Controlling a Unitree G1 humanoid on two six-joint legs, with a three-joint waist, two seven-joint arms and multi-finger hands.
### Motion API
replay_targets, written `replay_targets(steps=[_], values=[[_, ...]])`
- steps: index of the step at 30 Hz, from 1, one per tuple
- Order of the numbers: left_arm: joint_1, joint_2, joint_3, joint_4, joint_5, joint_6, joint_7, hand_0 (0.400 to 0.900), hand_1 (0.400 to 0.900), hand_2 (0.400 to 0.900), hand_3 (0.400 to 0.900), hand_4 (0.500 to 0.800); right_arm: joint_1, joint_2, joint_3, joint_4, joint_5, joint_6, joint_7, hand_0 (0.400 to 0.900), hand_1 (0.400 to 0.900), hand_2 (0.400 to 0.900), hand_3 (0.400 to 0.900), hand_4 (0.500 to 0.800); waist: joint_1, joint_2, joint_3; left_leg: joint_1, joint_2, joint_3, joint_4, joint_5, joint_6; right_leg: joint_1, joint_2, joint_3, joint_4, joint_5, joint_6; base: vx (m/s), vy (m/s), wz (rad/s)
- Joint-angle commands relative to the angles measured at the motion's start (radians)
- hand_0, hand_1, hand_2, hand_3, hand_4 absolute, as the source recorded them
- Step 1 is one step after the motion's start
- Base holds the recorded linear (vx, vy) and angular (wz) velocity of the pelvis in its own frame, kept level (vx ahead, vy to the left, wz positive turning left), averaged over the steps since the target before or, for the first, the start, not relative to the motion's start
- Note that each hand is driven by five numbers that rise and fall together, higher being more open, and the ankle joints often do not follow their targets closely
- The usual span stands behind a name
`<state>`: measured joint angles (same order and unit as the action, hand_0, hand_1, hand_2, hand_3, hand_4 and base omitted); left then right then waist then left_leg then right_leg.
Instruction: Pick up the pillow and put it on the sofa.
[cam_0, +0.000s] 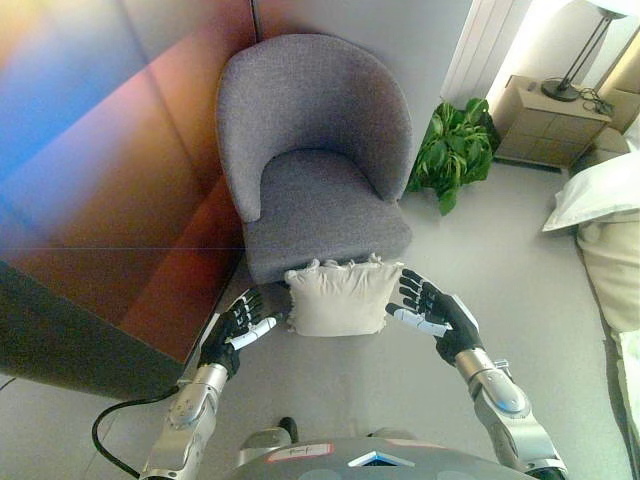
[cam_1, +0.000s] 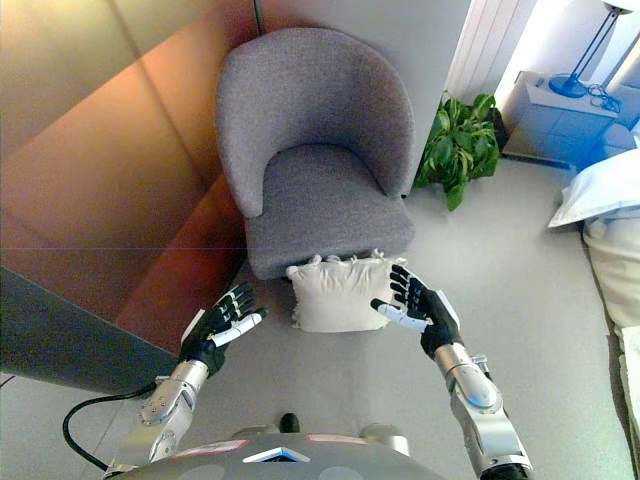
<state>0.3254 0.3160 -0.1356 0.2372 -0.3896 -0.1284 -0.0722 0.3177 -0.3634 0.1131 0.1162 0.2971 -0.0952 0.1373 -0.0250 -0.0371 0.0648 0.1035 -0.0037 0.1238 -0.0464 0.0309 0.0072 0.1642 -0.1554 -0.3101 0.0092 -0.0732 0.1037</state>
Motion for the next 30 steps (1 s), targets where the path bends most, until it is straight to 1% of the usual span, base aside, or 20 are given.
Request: replay_targets(steps=[1,9,17,23,24,27,29,30], values=[[-0.063,0.009,0.036,-0.031,-0.010,-0.082,0.000,0.900,0.900,0.900,0.900,0.800,-0.096,-0.025,0.007,-0.053,-0.009,-0.089,-0.004,0.900,0.900,0.900,0.900,0.800,-0.017,-0.019,-0.029,-0.020,0.042,-0.025,0.136,-0.104,-0.030,-0.058,-0.026,0.029,-0.040,0.137,0.026,0.00,0.000,0.00],[-0.063,0.011,0.033,-0.036,-0.020,-0.080,-0.008,0.900,0.900,0.900,0.900,0.800,-0.097,-0.024,0.006,-0.052,-0.006,-0.089,-0.002,0.900,0.900,0.900,0.900,0.800,-0.018,-0.017,-0.028,-0.020,0.043,-0.024,0.137,-0.106,-0.032,-0.059,-0.024,0.029,-0.039,0.134,0.025,0.00,0.000,0.00],[-0.064,0.012,0.037,-0.030,-0.007,-0.078,-0.003,0.900,0.900,0.900,0.900,0.800,-0.100,-0.031,-0.005,-0.059,-0.011,-0.092,-0.009,0.900,0.900,0.900,0.900,0.800,-0.020,-0.006,-0.016,-0.028,0.058,-0.024,0.142,-0.101,-0.042,-0.068,-0.011,0.030,-0.035,0.123,0.016,0.01,-0.043,0.01],[-0.072,0.014,0.029,-0.041,-0.018,-0.077,-0.006,0.900,0.900,0.900,0.900,0.800,-0.108,-0.037,-0.010,-0.066,0.000,-0.097,-0.011,0.900,0.900,0.900,0.900,0.800,-0.023,0.000,0.001,-0.044,0.089,-0.032,0.169,-0.100,-0.059,-0.076,0.012,0.035,-0.023,0.104,-0.001,0.01,-0.093,0.03],[-0.072,0.014,0.028,-0.041,-0.018,-0.077,-0.006,0.900,0.900,0.900,0.900,0.800,-0.108,-0.037,-0.010,-0.066,0.000,-0.097,-0.011,0.900,0.900,0.900,0.900,0.800,-0.023,0.000,0.002,-0.045,0.090,-0.032,0.171,-0.101,-0.060,-0.076,0.013,0.035,-0.023,0.103,-0.001,0.01,-0.130,0.04],[-0.082,0.010,0.018,-0.035,-0.022,-0.078,-0.002,0.900,0.900,0.900,0.900,0.800,-0.116,-0.043,-0.015,-0.070,0.005,-0.105,-0.016,0.900,0.900,0.900,0.900,0.800,-0.024,0.002,0.018,-0.062,0.114,-0.039,0.212,-0.104,-0.076,-0.079,0.039,0.041,-0.019,0.087,-0.018,0.02,-0.156,0.04],[-0.090,0.009,0.016,-0.043,-0.028,-0.077,-0.002,0.900,0.900,0.900,0.900,0.800,-0.126,-0.046,-0.018,-0.072,0.007,-0.110,-0.024,0.900,0.900,0.900,0.900,0.800,-0.022,0.001,0.033,-0.090,0.131,-0.048,0.278,-0.097,-0.087,-0.078,0.055,0.045,-0.018,0.078,-0.030,0.01,-0.167,0.02],[-0.094,0.008,0.014,-0.048,-0.032,-0.076,-0.002,0.900,0.900,0.900,0.900,0.800,-0.132,-0.048,-0.020,-0.072,0.008,-0.112,-0.030,0.900,0.900,0.900,0.900,0.800,-0.019,-0.001,0.045,-0.120,0.141,-0.055,0.352,-0.079,-0.092,-0.076,0.063,0.048,-0.018,0.075,-0.040,-0.02,-0.180,-0.04]])
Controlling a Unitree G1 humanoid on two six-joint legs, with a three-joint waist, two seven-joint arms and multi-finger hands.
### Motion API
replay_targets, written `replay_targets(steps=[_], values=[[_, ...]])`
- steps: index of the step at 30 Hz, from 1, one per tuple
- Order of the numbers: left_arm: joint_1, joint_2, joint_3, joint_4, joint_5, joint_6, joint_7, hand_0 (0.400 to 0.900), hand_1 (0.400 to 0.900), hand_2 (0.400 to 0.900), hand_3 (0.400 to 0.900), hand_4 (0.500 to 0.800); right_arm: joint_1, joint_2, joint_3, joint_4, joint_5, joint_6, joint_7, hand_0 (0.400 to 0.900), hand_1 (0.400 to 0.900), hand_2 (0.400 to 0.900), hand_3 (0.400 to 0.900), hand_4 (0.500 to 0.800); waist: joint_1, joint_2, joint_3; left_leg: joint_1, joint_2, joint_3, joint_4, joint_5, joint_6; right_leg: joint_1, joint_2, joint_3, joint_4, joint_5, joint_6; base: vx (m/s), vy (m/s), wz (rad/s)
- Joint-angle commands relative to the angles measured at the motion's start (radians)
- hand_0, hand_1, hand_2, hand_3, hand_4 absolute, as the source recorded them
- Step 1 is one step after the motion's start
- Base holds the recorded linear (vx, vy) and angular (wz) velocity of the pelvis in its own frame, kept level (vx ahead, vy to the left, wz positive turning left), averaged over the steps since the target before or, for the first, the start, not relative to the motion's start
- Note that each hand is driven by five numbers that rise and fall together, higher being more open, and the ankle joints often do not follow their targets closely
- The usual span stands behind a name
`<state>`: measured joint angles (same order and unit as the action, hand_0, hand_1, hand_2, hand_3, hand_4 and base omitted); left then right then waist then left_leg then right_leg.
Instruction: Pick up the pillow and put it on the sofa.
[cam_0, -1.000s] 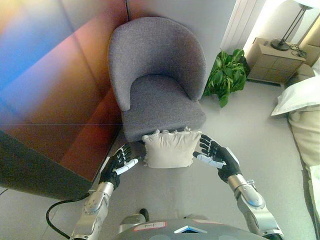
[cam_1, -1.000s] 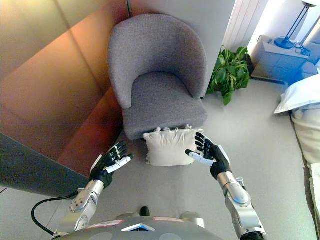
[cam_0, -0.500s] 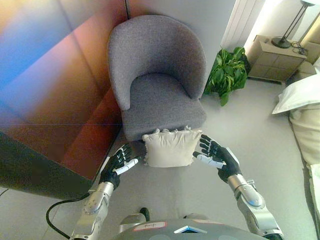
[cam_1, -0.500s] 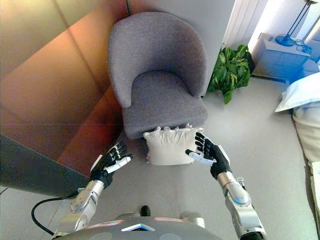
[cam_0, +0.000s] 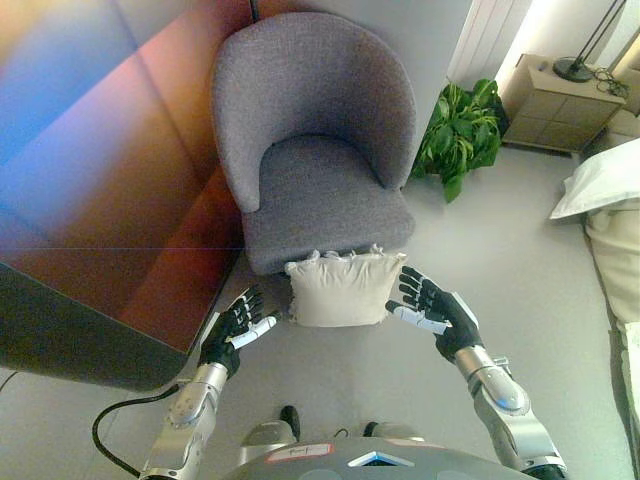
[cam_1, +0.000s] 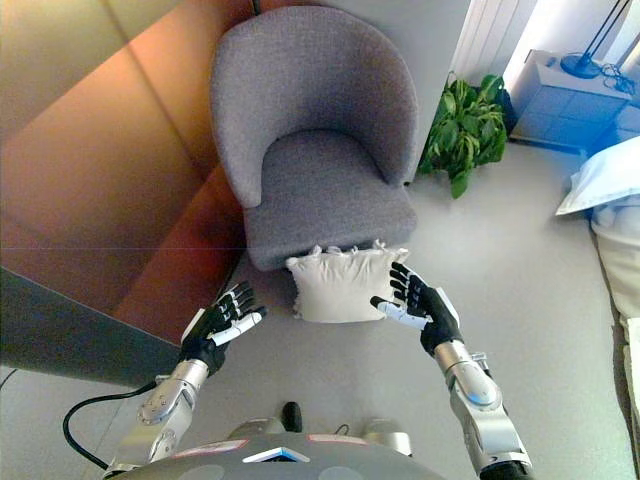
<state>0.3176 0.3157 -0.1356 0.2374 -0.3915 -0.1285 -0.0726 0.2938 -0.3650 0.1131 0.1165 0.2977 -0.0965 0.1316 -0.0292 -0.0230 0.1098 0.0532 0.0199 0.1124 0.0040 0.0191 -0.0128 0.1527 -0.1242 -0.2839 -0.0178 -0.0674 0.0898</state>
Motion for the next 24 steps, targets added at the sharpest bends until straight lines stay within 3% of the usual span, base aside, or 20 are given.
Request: replay_targets(steps=[1,3,6,10,12,14,16,19,21,23,24], values=[[-0.093,0.007,0.010,-0.049,-0.029,-0.075,-0.001,0.900,0.900,0.900,0.900,0.800,-0.117,-0.049,-0.020,-0.070,0.006,-0.112,-0.029,0.900,0.900,0.900,0.900,0.800,-0.009,-0.016,0.015,-0.107,0.122,-0.055,0.394,-0.042,-0.073,-0.057,0.040,0.022,0.006,0.068,-0.037,-0.01,-0.182,-0.04],[-0.100,0.000,0.001,-0.054,-0.039,-0.074,-0.002,0.900,0.900,0.900,0.900,0.800,-0.129,-0.054,-0.020,-0.068,0.000,-0.114,-0.039,0.900,0.900,0.900,0.900,0.800,0.000,-0.008,0.039,-0.170,0.124,-0.076,0.527,0.005,-0.067,-0.033,0.054,0.015,-0.004,0.056,-0.055,0.03,-0.108,-0.05],[-0.124,-0.002,-0.010,-0.054,-0.041,-0.080,0.011,0.900,0.900,0.900,0.900,0.800,-0.162,-0.057,-0.026,-0.059,-0.007,-0.118,-0.069,0.900,0.900,0.900,0.900,0.800,0.016,-0.006,0.066,-0.269,0.071,-0.094,0.585,0.031,-0.066,-0.004,0.045,0.007,-0.021,0.048,-0.055,0.07,-0.005,-0.03],[-0.147,0.000,-0.030,-0.041,-0.043,-0.088,0.023,0.900,0.900,0.900,0.900,0.800,-0.185,-0.058,-0.018,-0.041,-0.019,-0.126,-0.088,0.900,0.900,0.900,0.900,0.800,0.042,-0.002,0.074,-0.365,0.050,-0.044,0.382,0.028,-0.049,0.008,0.045,0.010,-0.031,0.038,-0.039,0.18,0.075,-0.09],[-0.156,-0.004,-0.043,-0.038,-0.040,-0.092,0.032,0.900,0.900,0.900,0.900,0.800,-0.197,-0.061,-0.014,-0.030,-0.034,-0.131,-0.105,0.900,0.900,0.900,0.900,0.800,0.063,0.018,0.074,-0.398,0.045,-0.039,0.216,0.135,-0.064,0.034,0.068,0.017,-0.047,0.028,-0.029,0.27,0.135,-0.24],[-0.165,-0.003,-0.050,-0.035,-0.034,-0.098,0.043,0.900,0.900,0.900,0.900,0.800,-0.218,-0.064,-0.005,-0.015,-0.047,-0.133,-0.121,0.900,0.900,0.900,0.900,0.800,0.083,0.029,0.075,-0.421,0.042,-0.035,0.106,0.194,-0.087,0.066,0.077,0.026,-0.061,0.012,-0.017,0.29,0.145,-0.34],[-0.171,-0.001,-0.050,-0.036,-0.040,-0.103,0.059,0.900,0.900,0.900,0.900,0.800,-0.238,-0.065,0.004,-0.013,-0.055,-0.132,-0.131,0.900,0.900,0.900,0.900,0.800,0.105,0.027,0.066,-0.431,0.064,-0.025,0.088,0.230,-0.103,0.109,0.066,0.036,-0.068,-0.016,0.000,0.31,0.168,-0.40],[-0.193,0.008,-0.052,-0.029,-0.039,-0.108,0.073,0.900,0.900,0.900,0.900,0.800,-0.252,-0.043,0.007,0.006,-0.064,-0.131,-0.138,0.900,0.900,0.900,0.900,0.800,0.118,0.003,0.039,-0.457,0.065,0.029,0.197,0.185,-0.057,0.176,0.027,0.030,-0.047,-0.077,0.008,0.36,0.186,-0.18],[-0.215,0.022,-0.059,-0.023,-0.038,-0.109,0.079,0.900,0.900,0.900,0.900,0.800,-0.252,-0.035,0.010,0.016,-0.064,-0.129,-0.142,0.900,0.900,0.900,0.900,0.800,0.130,-0.019,0.027,-0.476,0.060,0.024,0.260,0.155,-0.046,0.183,-0.001,0.020,-0.017,-0.098,0.015,0.33,0.133,0.00],[-0.245,0.052,-0.061,-0.024,-0.043,-0.107,0.093,0.900,0.900,0.900,0.900,0.800,-0.260,-0.007,0.021,0.047,-0.055,-0.128,-0.149,0.900,0.900,0.900,0.900,0.800,0.143,-0.055,0.004,-0.440,0.036,0.023,0.254,0.103,0.001,0.141,-0.061,0.029,0.154,-0.054,0.029,0.41,0.232,0.02],[-0.257,0.070,-0.066,-0.022,-0.030,-0.107,0.094,0.900,0.900,0.900,0.900,0.800,-0.262,-0.006,0.029,0.050,-0.069,-0.125,-0.150,0.900,0.900,0.900,0.900,0.800,0.141,-0.067,0.003,-0.419,0.019,0.026,0.244,0.082,0.023,0.099,-0.081,0.042,0.268,0.007,0.036,0.42,0.312,0.22]])
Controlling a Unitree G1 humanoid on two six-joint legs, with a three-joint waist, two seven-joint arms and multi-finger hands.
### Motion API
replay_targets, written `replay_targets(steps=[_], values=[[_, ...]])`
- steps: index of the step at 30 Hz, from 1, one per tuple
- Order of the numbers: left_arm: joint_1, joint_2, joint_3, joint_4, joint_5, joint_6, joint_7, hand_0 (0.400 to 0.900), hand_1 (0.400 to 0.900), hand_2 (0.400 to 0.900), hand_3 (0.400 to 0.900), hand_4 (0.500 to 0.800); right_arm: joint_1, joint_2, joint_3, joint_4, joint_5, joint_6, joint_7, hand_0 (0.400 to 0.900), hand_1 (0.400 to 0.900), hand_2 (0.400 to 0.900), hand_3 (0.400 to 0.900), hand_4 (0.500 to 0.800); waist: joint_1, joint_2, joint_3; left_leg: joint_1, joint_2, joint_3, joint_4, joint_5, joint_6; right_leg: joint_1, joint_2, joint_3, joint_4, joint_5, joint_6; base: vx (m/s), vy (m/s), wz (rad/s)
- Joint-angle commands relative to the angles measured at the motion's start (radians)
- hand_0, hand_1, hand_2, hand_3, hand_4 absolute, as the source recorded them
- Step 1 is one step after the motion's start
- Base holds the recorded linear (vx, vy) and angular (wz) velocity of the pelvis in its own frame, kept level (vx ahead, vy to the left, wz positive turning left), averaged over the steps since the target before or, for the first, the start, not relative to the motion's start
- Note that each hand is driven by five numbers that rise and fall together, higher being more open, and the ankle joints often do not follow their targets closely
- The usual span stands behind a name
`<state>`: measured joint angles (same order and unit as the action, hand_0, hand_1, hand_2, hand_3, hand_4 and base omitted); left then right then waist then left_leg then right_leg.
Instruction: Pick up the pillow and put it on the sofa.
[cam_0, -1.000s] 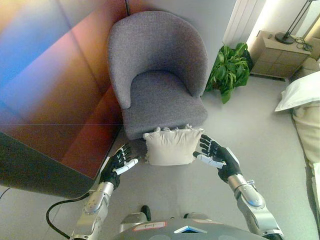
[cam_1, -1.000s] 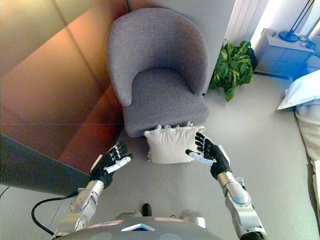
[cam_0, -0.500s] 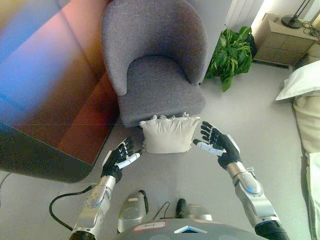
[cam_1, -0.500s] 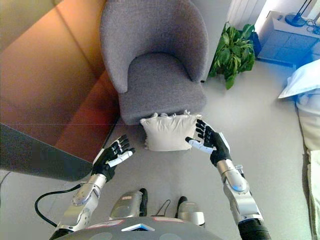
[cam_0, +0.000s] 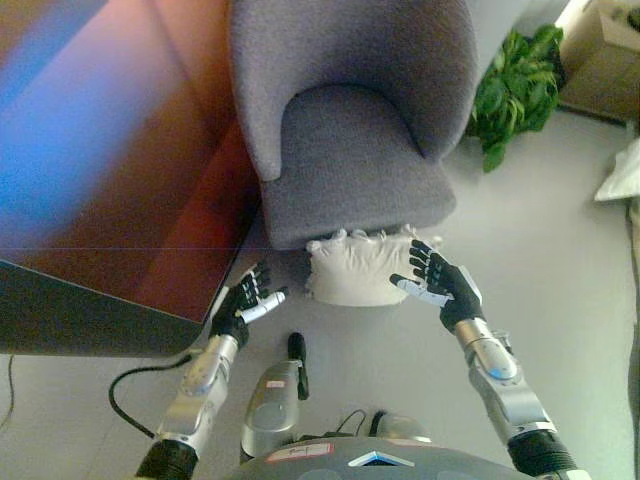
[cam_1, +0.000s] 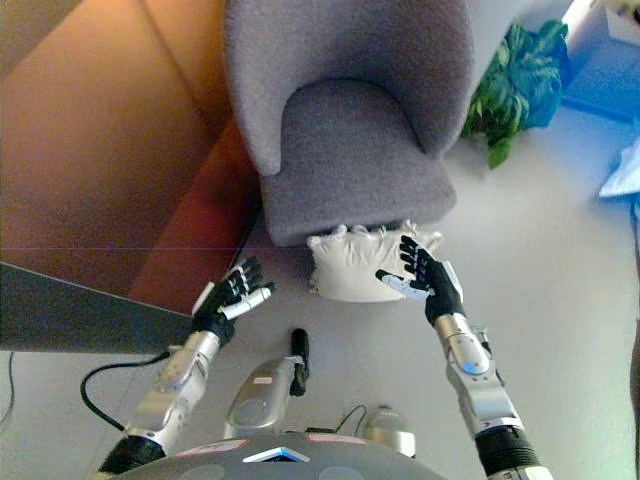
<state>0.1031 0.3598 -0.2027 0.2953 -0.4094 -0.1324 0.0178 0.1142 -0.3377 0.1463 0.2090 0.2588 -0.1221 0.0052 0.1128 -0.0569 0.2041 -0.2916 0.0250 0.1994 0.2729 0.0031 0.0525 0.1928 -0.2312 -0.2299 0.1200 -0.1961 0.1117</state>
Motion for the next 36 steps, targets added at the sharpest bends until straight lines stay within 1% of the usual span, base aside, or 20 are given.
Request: replay_targets(steps=[1,3,4,6,8,10,11,12,14,15,16,17,18,19,21,23,26,28,31,36], values=[[-0.052,0.043,0.002,-0.092,-0.007,-0.102,0.003,0.900,0.900,0.900,0.900,0.800,-0.094,-0.034,0.002,-0.046,-0.039,-0.097,-0.027,0.900,0.900,0.900,0.900,0.800,-0.010,-0.039,-0.082,-0.042,-0.008,-0.062,-0.048,0.083,-0.020,-0.010,0.014,0.006,0.247,0.224,0.020,0.30,0.309,0.29],[-0.064,0.063,0.008,-0.093,-0.005,-0.102,0.015,0.900,0.900,0.900,0.900,0.800,-0.117,-0.024,0.018,-0.031,-0.046,-0.098,-0.030,0.900,0.900,0.900,0.900,0.800,-0.033,-0.020,-0.057,0.027,-0.032,-0.073,-0.093,0.054,0.021,-0.146,0.009,0.013,0.497,0.319,0.033,0.25,0.337,0.17],[-0.068,0.072,0.012,-0.095,-0.004,-0.100,0.021,0.900,0.900,0.900,0.900,0.800,-0.128,-0.026,0.021,-0.024,-0.067,-0.093,-0.038,0.900,0.900,0.900,0.900,0.800,-0.041,-0.009,-0.046,0.059,-0.037,-0.070,-0.109,0.039,0.034,-0.183,-0.011,-0.018,0.558,0.323,0.037,0.29,0.291,0.08],[-0.081,0.086,0.010,-0.103,-0.001,-0.100,0.039,0.900,0.900,0.900,0.900,0.800,-0.155,-0.034,0.028,-0.019,-0.120,-0.087,-0.067,0.900,0.900,0.900,0.900,0.800,-0.058,-0.001,-0.018,0.114,-0.035,-0.081,-0.144,0.022,0.040,-0.283,-0.011,-0.040,0.603,0.264,0.026,0.30,0.130,0.08],[-0.112,0.087,0.009,-0.087,-0.007,-0.108,0.065,0.900,0.900,0.900,0.900,0.800,-0.207,-0.067,0.033,-0.013,-0.254,-0.079,-0.137,0.900,0.900,0.900,0.900,0.800,-0.062,0.000,0.016,0.144,-0.025,-0.097,-0.145,0.004,0.023,-0.315,-0.046,-0.100,0.478,0.223,0.015,0.25,-0.061,0.07],[-0.145,0.089,0.000,-0.079,-0.002,-0.122,0.082,0.900,0.900,0.900,0.900,0.800,-0.273,-0.105,0.051,0.019,-0.391,-0.053,-0.190,0.900,0.900,0.900,0.900,0.800,-0.053,0.003,0.046,0.137,-0.007,-0.109,-0.133,-0.013,-0.001,-0.318,-0.095,-0.132,0.323,0.234,0.026,0.18,-0.289,0.15],[-0.165,0.082,0.003,-0.082,0.002,-0.137,0.105,0.900,0.900,0.900,0.900,0.800,-0.325,-0.153,0.069,0.047,-0.542,-0.015,-0.237,0.900,0.900,0.900,0.900,0.800,-0.047,-0.010,0.068,0.124,0.011,-0.133,-0.126,-0.030,-0.045,-0.344,-0.155,-0.122,0.074,0.311,0.063,0.13,-0.345,0.17],[-0.167,0.081,0.004,-0.081,0.002,-0.137,0.105,0.900,0.900,0.900,0.900,0.800,-0.329,-0.152,0.070,0.049,-0.543,-0.015,-0.238,0.900,0.900,0.900,0.900,0.800,-0.049,-0.006,0.071,0.125,0.014,-0.135,-0.122,-0.032,-0.046,-0.330,-0.148,-0.129,0.054,0.323,0.064,0.11,-0.406,0.26],[-0.205,0.088,0.011,-0.085,0.006,-0.148,0.132,0.900,0.900,0.900,0.900,0.800,-0.376,-0.202,0.076,0.050,-0.673,0.022,-0.280,0.900,0.900,0.900,0.900,0.800,-0.055,-0.024,0.100,0.089,0.048,-0.166,-0.085,-0.057,-0.089,-0.371,-0.192,-0.078,-0.105,0.466,0.124,0.11,-0.360,0.47],[-0.209,0.092,0.018,-0.100,-0.002,-0.153,0.142,0.900,0.900,0.900,0.900,0.800,-0.380,-0.224,0.075,0.050,-0.715,0.038,-0.285,0.900,0.900,0.900,0.900,0.800,-0.060,-0.028,0.108,0.068,0.063,-0.186,-0.049,-0.071,-0.100,-0.382,-0.201,-0.049,-0.088,0.494,0.133,0.16,-0.370,0.61],[-0.223,0.091,0.023,-0.104,-0.003,-0.153,0.147,0.900,0.900,0.900,0.900,0.800,-0.387,-0.238,0.074,0.043,-0.751,0.050,-0.279,0.900,0.900,0.900,0.900,0.800,-0.058,-0.035,0.116,0.046,0.067,-0.193,-0.020,-0.082,-0.106,-0.380,-0.196,-0.057,-0.078,0.482,0.131,0.18,-0.339,0.67],[-0.247,0.069,0.008,-0.087,0.004,-0.164,0.162,0.900,0.900,0.900,0.900,0.800,-0.408,-0.248,0.090,0.049,-0.788,0.053,-0.295,0.900,0.900,0.900,0.900,0.800,-0.061,-0.034,0.128,0.034,0.076,-0.198,-0.021,-0.089,-0.117,-0.402,-0.179,-0.087,-0.045,0.463,0.136,0.11,-0.212,0.47],[-0.250,0.068,0.009,-0.085,0.005,-0.164,0.162,0.900,0.900,0.900,0.900,0.800,-0.412,-0.248,0.091,0.052,-0.788,0.052,-0.296,0.900,0.900,0.900,0.900,0.800,-0.067,-0.037,0.124,0.026,0.069,-0.200,-0.023,-0.082,-0.115,-0.409,-0.185,-0.089,-0.045,0.466,0.137,0.13,-0.197,0.67],[-0.255,0.060,0.006,-0.082,-0.007,-0.165,0.171,0.900,0.900,0.900,0.900,0.800,-0.416,-0.270,0.099,0.051,-0.822,0.069,-0.295,0.900,0.900,0.900,0.900,0.800,-0.061,-0.026,0.134,0.029,0.084,-0.207,-0.035,-0.071,-0.126,-0.419,-0.171,-0.105,-0.010,0.425,0.128,0.06,-0.134,0.72],[-0.272,0.036,-0.004,-0.090,-0.036,-0.160,0.175,0.900,0.900,0.900,0.900,0.800,-0.439,-0.292,0.108,0.073,-0.858,0.095,-0.308,0.900,0.900,0.900,0.900,0.800,-0.070,-0.011,0.152,0.020,0.090,-0.227,-0.087,-0.033,-0.140,-0.434,-0.166,-0.156,0.018,0.395,0.119,0.05,-0.210,0.92],[-0.313,0.016,-0.018,-0.103,-0.025,-0.161,0.190,0.900,0.900,0.900,0.900,0.800,-0.463,-0.303,0.102,0.061,-0.886,0.110,-0.333,0.900,0.900,0.900,0.900,0.800,-0.081,0.008,0.181,-0.018,0.097,-0.242,-0.111,-0.007,-0.143,-0.471,-0.157,-0.178,0.039,0.363,0.107,-0.04,-0.150,0.51],[-0.362,0.001,-0.017,-0.105,-0.035,-0.175,0.215,0.900,0.900,0.900,0.900,0.800,-0.506,-0.298,0.103,0.081,-0.863,0.119,-0.361,0.900,0.900,0.900,0.900,0.800,-0.086,0.025,0.222,-0.077,0.091,-0.249,-0.091,-0.007,-0.139,-0.543,-0.160,-0.172,0.091,0.346,0.100,-0.08,-0.029,0.06],[-0.380,-0.003,-0.013,-0.105,-0.037,-0.180,0.225,0.900,0.900,0.900,0.900,0.800,-0.530,-0.292,0.110,0.089,-0.854,0.121,-0.367,0.900,0.900,0.900,0.900,0.800,-0.086,0.029,0.231,-0.112,0.088,-0.242,-0.063,-0.021,-0.139,-0.591,-0.166,-0.150,0.131,0.333,0.099,-0.11,0.044,-0.08],[-0.439,-0.006,0.001,-0.123,-0.027,-0.207,0.257,0.900,0.900,0.900,0.900,0.800,-0.584,-0.278,0.104,0.095,-0.820,0.117,-0.383,0.900,0.900,0.900,0.900,0.800,-0.102,0.044,0.281,-0.241,0.058,-0.226,0.024,-0.042,-0.132,-0.723,-0.190,-0.110,0.206,0.334,0.101,-0.14,0.085,-0.07],[-0.522,-0.018,0.012,-0.121,-0.016,-0.235,0.302,0.900,0.900,0.900,0.900,0.800,-0.671,-0.272,0.110,0.153,-0.798,0.125,-0.418,0.900,0.900,0.900,0.900,0.800,-0.115,0.063,0.295,-0.425,0.030,-0.208,0.122,-0.067,-0.124,-0.899,-0.213,-0.062,0.293,0.331,0.106,-0.09,0.073,0.01]])
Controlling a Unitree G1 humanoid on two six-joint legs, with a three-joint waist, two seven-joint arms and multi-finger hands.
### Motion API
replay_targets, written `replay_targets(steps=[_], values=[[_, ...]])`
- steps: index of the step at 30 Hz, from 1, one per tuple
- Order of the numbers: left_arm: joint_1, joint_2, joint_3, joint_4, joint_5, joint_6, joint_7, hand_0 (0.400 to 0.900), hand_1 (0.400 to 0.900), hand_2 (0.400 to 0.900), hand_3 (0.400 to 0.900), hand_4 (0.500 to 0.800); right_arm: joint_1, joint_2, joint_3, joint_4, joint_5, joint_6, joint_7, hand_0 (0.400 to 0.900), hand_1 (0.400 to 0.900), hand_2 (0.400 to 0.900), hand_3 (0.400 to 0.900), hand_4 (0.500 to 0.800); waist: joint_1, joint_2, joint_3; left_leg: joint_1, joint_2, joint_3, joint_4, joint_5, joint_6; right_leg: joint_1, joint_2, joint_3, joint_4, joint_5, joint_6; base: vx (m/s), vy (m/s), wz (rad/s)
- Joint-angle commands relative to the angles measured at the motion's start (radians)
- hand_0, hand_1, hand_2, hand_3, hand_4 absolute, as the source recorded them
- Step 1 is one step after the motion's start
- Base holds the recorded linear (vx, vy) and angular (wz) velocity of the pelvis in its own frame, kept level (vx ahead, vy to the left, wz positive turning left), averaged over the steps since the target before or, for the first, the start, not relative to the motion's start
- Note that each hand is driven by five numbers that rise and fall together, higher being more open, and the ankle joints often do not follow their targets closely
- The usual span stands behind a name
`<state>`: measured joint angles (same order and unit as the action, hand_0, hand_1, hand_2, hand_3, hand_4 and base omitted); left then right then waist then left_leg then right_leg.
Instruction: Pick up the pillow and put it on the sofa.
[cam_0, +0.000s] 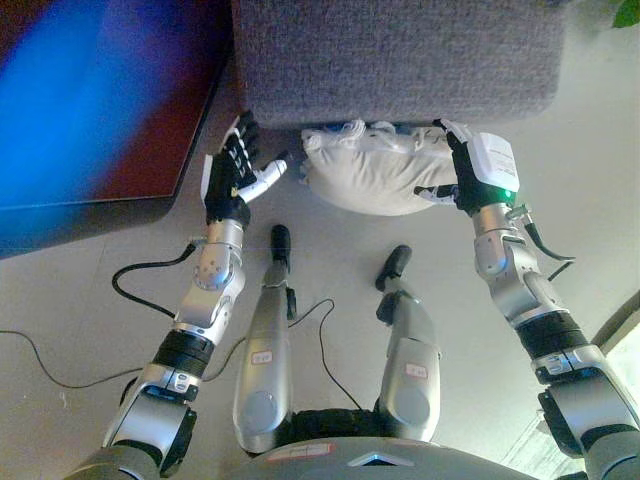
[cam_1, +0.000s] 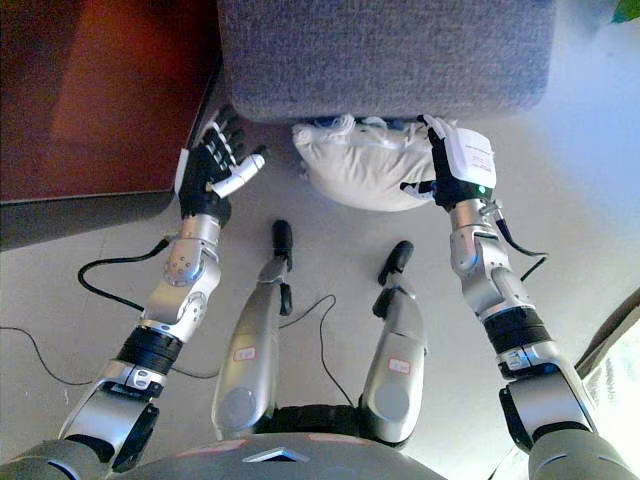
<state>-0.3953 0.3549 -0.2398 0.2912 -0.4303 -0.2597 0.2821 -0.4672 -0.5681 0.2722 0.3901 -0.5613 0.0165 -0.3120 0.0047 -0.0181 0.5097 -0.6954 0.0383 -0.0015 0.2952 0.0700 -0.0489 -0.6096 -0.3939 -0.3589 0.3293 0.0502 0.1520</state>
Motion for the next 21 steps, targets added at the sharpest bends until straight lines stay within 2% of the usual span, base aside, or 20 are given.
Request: replay_targets(steps=[1,8,11,12,13,14,15,16,17,18,19,21], values=[[-0.035,-0.014,0.049,-0.116,0.004,-0.111,0.045,0.900,0.900,0.900,0.900,0.800,-0.114,-0.046,-0.015,-0.011,0.026,-0.009,-0.114,0.900,0.900,0.900,0.900,0.800,-0.007,0.027,-0.007,-0.052,0.013,-0.005,0.114,-0.137,-0.020,-0.126,-0.053,0.071,0.100,0.084,0.066,-0.06,0.058,-0.02],[-0.102,0.005,0.054,-0.141,0.009,-0.124,0.081,0.900,0.900,0.900,0.900,0.800,-0.319,-0.086,0.025,0.105,0.060,0.011,-0.161,0.900,0.900,0.900,0.900,0.800,0.004,0.044,0.010,-0.267,-0.004,0.002,0.228,-0.172,-0.006,-0.346,-0.070,0.115,0.223,0.051,0.066,-0.03,0.034,0.00],[-0.120,0.009,0.055,-0.150,0.005,-0.134,0.095,0.900,0.900,0.900,0.900,0.800,-0.390,-0.102,0.042,0.140,0.076,0.013,-0.175,0.900,0.900,0.900,0.900,0.800,0.011,0.041,0.010,-0.340,-0.006,-0.004,0.267,-0.181,-0.003,-0.415,-0.073,0.115,0.262,0.038,0.063,0.05,-0.006,0.02],[-0.124,0.013,0.055,-0.154,0.003,-0.137,0.099,0.900,0.900,0.900,0.900,0.800,-0.419,-0.114,0.047,0.155,0.080,0.017,-0.179,0.900,0.900,0.900,0.900,0.800,0.018,0.039,0.010,-0.344,-0.002,-0.013,0.276,-0.212,-0.009,-0.425,-0.069,0.119,0.279,0.011,0.077,0.04,-0.003,-0.01],[-0.130,0.018,0.052,-0.164,0.003,-0.141,0.102,0.900,0.900,0.900,0.900,0.800,-0.451,-0.122,0.058,0.172,0.082,0.019,-0.188,0.900,0.900,0.900,0.900,0.800,0.021,0.039,0.010,-0.384,-0.005,-0.014,0.282,-0.186,-0.002,-0.459,-0.074,0.112,0.280,0.029,0.062,0.13,-0.026,-0.01],[-0.137,0.022,0.053,-0.169,0.001,-0.142,0.106,0.900,0.900,0.900,0.900,0.800,-0.473,-0.122,0.066,0.178,0.086,0.020,-0.192,0.900,0.900,0.900,0.900,0.800,0.026,0.039,0.010,-0.386,-0.001,-0.023,0.296,-0.215,-0.008,-0.468,-0.066,0.124,0.300,-0.001,0.075,0.04,-0.001,-0.01],[-0.141,0.027,0.054,-0.177,0.002,-0.145,0.109,0.900,0.900,0.900,0.900,0.800,-0.495,-0.130,0.076,0.200,0.090,0.025,-0.195,0.900,0.900,0.900,0.900,0.800,0.031,0.036,0.010,-0.406,-0.002,-0.026,0.307,-0.219,-0.008,-0.487,-0.064,0.124,0.313,-0.010,0.073,0.00,0.000,0.00],[-0.142,0.027,0.054,-0.178,0.003,-0.145,0.110,0.900,0.900,0.900,0.900,0.800,-0.500,-0.130,0.079,0.205,0.091,0.023,-0.197,0.900,0.900,0.900,0.900,0.800,0.029,0.036,0.010,-0.426,-0.004,-0.020,0.308,-0.195,-0.002,-0.502,-0.069,0.119,0.307,0.012,0.058,0.03,-0.009,0.02],[-0.146,0.041,0.045,-0.194,0.007,-0.149,0.114,0.900,0.900,0.900,0.900,0.800,-0.566,-0.136,0.111,0.248,0.108,0.028,-0.195,0.900,0.900,0.900,0.900,0.800,0.044,0.032,0.010,-0.452,-0.006,-0.039,0.350,-0.228,-0.008,-0.528,-0.064,0.130,0.347,-0.025,0.069,-0.07,0.007,0.05],[-0.146,0.041,0.046,-0.196,0.008,-0.149,0.115,0.900,0.900,0.900,0.900,0.800,-0.571,-0.136,0.114,0.252,0.110,0.026,-0.197,0.900,0.900,0.900,0.900,0.800,0.041,0.032,0.010,-0.472,-0.009,-0.034,0.353,-0.204,-0.002,-0.543,-0.069,0.123,0.341,-0.003,0.054,0.14,-0.034,0.06],[-0.144,0.051,0.034,-0.209,0.003,-0.147,0.112,0.900,0.900,0.900,0.900,0.800,-0.634,-0.144,0.154,0.296,0.130,0.030,-0.181,0.900,0.900,0.900,0.900,0.800,0.055,0.028,0.010,-0.489,-0.011,-0.052,0.380,-0.236,-0.007,-0.565,-0.066,0.131,0.377,-0.035,0.067,0.04,-0.015,0.06],[-0.136,0.064,0.027,-0.211,-0.008,-0.141,0.107,0.900,0.900,0.900,0.900,0.800,-0.708,-0.141,0.198,0.349,0.180,0.026,-0.153,0.900,0.900,0.900,0.900,0.800,0.066,0.020,0.010,-0.519,-0.010,-0.057,0.398,-0.242,-0.010,-0.589,-0.068,0.130,0.393,-0.046,0.065,0.07,-0.021,0.03]])
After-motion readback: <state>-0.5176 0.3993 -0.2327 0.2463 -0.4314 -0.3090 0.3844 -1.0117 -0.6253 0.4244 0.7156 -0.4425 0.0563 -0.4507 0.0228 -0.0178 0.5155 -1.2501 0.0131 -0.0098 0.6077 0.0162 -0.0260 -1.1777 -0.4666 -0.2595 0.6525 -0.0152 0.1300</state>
